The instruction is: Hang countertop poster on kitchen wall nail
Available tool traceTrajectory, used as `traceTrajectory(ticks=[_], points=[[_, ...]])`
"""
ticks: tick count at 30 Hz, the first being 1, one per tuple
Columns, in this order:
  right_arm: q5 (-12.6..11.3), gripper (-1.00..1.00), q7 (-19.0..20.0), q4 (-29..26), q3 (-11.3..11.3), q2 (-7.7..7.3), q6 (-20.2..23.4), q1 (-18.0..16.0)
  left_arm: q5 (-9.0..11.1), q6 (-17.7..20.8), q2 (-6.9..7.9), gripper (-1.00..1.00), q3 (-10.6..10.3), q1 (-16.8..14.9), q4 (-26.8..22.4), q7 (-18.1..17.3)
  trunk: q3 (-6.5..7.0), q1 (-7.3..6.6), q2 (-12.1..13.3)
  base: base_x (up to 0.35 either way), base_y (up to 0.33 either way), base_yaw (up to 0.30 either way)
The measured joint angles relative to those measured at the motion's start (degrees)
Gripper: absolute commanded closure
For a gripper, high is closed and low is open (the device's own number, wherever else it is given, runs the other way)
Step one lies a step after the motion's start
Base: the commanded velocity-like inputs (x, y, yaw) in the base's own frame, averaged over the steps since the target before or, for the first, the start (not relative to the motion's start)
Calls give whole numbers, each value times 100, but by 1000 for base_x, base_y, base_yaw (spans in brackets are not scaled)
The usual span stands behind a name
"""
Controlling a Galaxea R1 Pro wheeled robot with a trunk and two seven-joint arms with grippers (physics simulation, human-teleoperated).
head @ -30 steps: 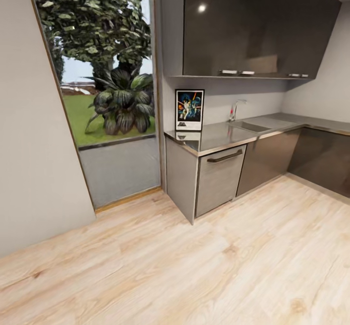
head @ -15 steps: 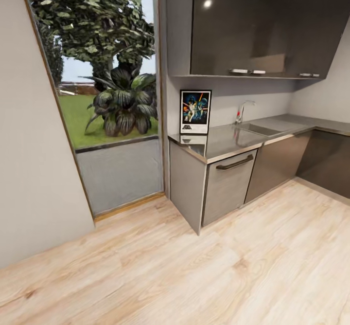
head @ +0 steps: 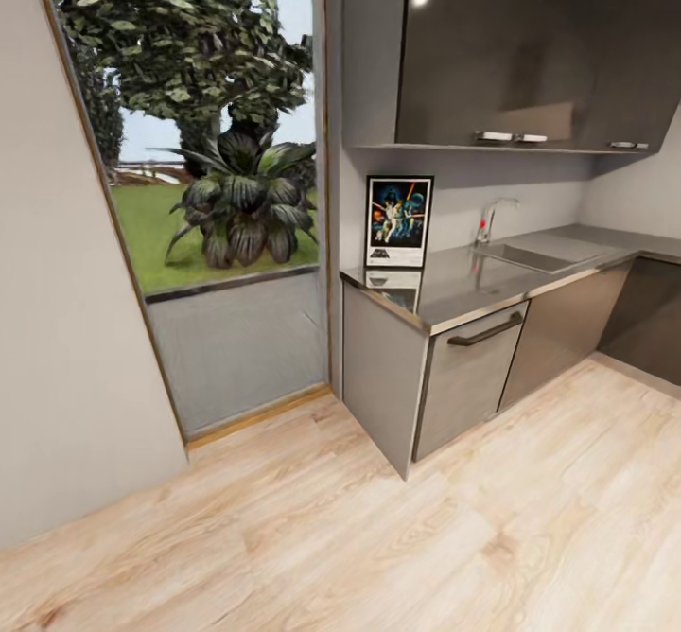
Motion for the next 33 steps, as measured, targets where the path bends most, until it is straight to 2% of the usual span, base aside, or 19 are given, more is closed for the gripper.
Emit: traceTrajectory(ticks=[15, 23, 33], points=[[0, -100, -1, -11, 7, 5, 0, 0, 8, 5, 1, -100, 8, 0, -1, -6, 0, 0, 0, 274, 255, -16], [0, -100, -1, -12, 4, 4, 1, 1, 1, 7, 0, -100, 1, -1, 1, -7, 0, 1, 0, 252, 252, -249], [0, -100, -4, -12, -13, 4, 0, 1, -1, 6, 7, -100, 0, 0, 1, 0, 0, 1, 0, 139, 126, -257]])
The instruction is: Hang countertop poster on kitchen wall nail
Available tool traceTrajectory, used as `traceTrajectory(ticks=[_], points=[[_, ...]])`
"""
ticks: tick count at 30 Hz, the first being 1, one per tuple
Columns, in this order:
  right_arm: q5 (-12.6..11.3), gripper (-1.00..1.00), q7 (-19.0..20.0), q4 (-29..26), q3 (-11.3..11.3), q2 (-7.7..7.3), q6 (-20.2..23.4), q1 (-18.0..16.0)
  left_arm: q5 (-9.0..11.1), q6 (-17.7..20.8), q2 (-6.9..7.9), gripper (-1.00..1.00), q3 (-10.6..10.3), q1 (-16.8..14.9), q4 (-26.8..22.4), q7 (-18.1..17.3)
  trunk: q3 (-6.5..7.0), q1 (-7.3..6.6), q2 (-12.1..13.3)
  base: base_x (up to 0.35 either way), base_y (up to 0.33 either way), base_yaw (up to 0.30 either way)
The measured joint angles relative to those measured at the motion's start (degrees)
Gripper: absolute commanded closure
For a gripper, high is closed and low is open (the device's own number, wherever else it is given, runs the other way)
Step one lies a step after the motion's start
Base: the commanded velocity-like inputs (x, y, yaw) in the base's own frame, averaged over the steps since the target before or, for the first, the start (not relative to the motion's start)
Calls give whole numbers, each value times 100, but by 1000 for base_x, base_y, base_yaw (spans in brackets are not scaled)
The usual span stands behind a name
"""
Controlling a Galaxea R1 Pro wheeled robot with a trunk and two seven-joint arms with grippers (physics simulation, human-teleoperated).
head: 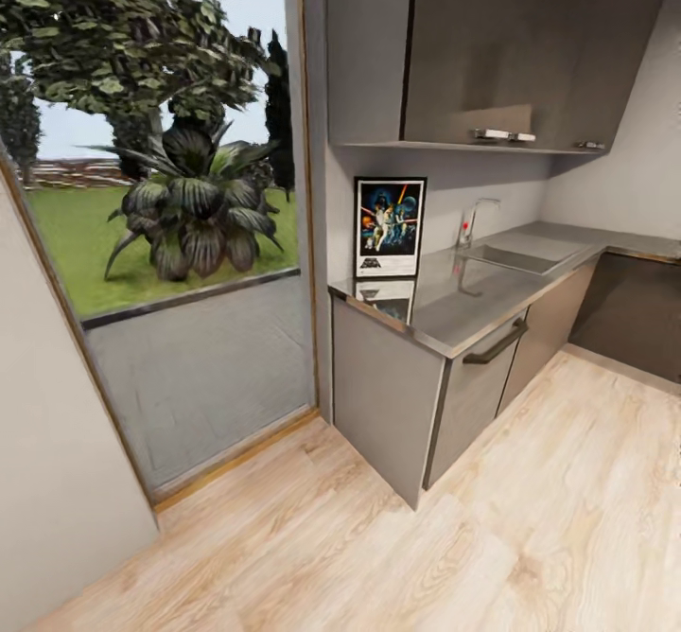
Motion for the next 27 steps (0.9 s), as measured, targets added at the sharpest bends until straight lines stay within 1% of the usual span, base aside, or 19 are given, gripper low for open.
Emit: traceTrajectory(ticks=[4, 7, 18, 27], points=[[0, -100, -2, 1, -10, -2, 0, -1, 1, -1, 1, -100, 0, 1, -1, 0, 0, 0, 0, 229, 251, -84], [-1, -100, 1, 0, -15, -1, 0, 0, 0, -2, 2, -100, 0, 0, 0, 0, 0, 0, 0, 218, 283, -206], [-8, -100, 3, 0, -21, -1, 0, 1, 1, -1, 2, -100, 4, -1, 0, 0, 0, 0, 0, 208, 298, -286], [-8, -100, 3, 8, -24, -3, 0, 1, -4, 1, 2, -100, 2, 0, 0, 0, 0, 1, 0, 158, 324, -300]])
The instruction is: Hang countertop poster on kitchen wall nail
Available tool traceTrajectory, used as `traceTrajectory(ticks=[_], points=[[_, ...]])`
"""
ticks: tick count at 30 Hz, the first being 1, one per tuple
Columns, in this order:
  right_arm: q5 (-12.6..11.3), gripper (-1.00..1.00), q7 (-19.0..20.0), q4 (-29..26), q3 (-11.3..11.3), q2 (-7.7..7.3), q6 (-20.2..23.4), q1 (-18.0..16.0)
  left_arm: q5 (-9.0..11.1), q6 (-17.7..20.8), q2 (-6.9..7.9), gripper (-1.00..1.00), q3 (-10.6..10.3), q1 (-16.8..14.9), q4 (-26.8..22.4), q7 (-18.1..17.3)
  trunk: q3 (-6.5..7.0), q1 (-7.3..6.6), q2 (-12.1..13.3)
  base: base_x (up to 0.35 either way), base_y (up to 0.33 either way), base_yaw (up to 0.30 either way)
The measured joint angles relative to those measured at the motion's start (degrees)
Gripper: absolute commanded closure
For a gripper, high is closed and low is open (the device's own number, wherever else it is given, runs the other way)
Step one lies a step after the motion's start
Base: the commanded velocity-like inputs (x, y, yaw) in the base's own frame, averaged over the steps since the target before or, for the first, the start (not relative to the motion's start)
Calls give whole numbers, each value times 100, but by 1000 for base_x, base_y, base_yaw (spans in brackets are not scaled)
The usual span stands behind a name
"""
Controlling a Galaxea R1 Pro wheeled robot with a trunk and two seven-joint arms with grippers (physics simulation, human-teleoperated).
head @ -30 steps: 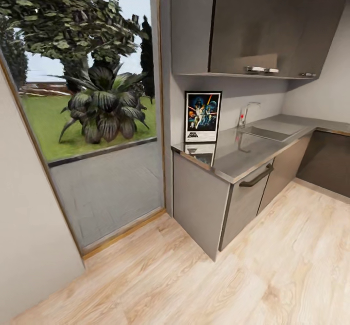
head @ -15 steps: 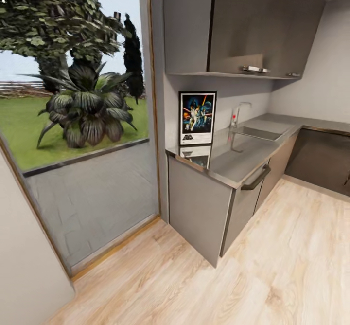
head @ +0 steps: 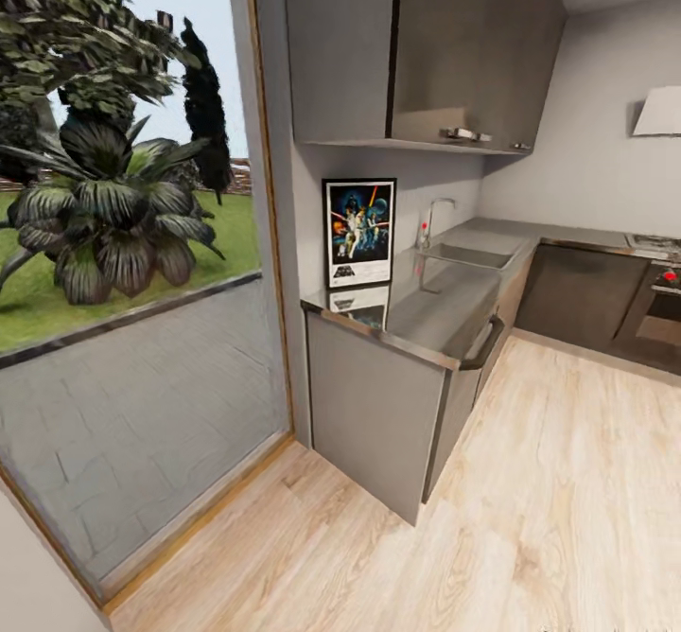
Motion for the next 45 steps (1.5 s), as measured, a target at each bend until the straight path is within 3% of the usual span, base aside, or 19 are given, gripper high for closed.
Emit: traceTrajectory(ticks=[11, 23, 30, 45], points=[[-8, -100, 0, 1, 0, 0, 0, 0, -2, 0, 0, -100, 3, 0, 0, 0, 0, 0, 0, 140, 331, -284], [7, -100, 0, 2, 20, 1, -2, -1, -3, 0, -1, -100, -2, 1, -1, 0, 0, 0, 0, 122, 305, -27], [-7, -100, 1, 4, 17, 5, 0, 0, -3, 6, -6, -100, -13, 0, 1, 0, 0, 1, 0, 27, 64, -90], [-32, -100, 9, 7, 1, 0, 1, 0, -9, 6, -9, -100, -18, -1, 3, 0, 0, 1, 0, 1, 3, -288]])
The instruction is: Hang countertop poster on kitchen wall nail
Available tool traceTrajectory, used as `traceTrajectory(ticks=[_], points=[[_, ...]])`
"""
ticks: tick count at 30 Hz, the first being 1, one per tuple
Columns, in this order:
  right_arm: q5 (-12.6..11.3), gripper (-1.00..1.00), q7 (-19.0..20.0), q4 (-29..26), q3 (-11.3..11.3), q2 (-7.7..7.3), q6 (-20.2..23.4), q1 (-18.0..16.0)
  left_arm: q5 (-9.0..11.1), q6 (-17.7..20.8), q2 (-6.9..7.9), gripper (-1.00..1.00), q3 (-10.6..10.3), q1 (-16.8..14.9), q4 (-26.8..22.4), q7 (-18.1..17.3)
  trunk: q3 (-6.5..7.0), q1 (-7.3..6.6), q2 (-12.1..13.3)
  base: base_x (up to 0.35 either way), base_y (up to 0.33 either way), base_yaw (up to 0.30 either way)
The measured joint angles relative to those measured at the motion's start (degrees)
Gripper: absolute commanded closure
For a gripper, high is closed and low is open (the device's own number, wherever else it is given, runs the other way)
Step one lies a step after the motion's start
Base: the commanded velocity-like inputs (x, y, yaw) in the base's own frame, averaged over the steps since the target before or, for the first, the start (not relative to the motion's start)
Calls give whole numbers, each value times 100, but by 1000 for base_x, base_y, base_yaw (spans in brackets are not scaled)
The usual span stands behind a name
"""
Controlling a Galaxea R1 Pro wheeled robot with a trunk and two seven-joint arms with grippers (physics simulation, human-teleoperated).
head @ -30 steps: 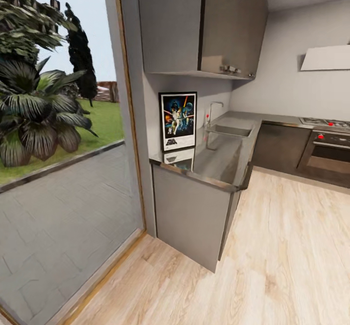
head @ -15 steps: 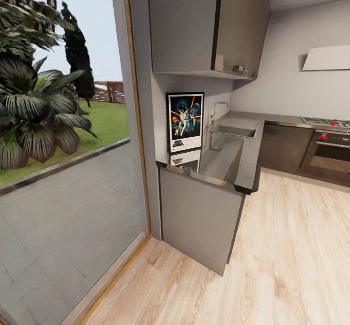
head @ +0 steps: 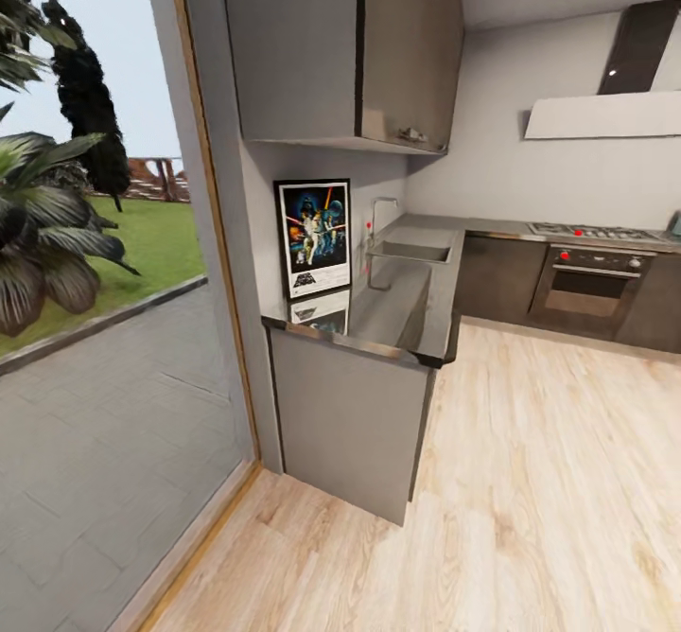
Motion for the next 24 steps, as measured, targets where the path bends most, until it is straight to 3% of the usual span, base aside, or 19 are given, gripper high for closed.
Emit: traceTrajectory(ticks=[9, 10, 13, 17, 21, 22, 24], points=[[13, -100, -17, -7, -4, 1, 4, -2, -1, -2, 0, -100, 1, 2, -2, 0, -1, 0, 0, 0, 0, -70], [-3, -100, -23, -261, -44, -202, -12, -6, 3, -84, 4, -100, 5, 2, -25, 0, -1, 0, 0, 0, 0, 0], [-9, -100, -16, -414, -172, -313, -74, -3, 8, -210, -3, -100, -9, 2, -115, -3, -1, 0, 0, 0, 0, 0], [-14, -100, -6, -639, -650, -372, -275, 5, 16, -285, -11, -100, -23, 1, -584, -7, -1, 0, 0, 0, 0, 0], [-9, -100, -2, -1056, -1335, -398, -519, 18, 21, -192, -20, -100, -41, 2, -1577, -13, -1, 0, 0, 0, 0, 0], [-3, -100, -6, -1328, -1586, -401, -587, 77, 25, 170, -34, -100, -52, 0, -2151, -10, 0, 0, 0, 0, 0, 0], [0, -100, -12, -1762, -1726, -398, -629, 274, 27, 704, -89, -100, -58, 1, -2947, -3, 0, 0, 0, 0, 0, 0]])
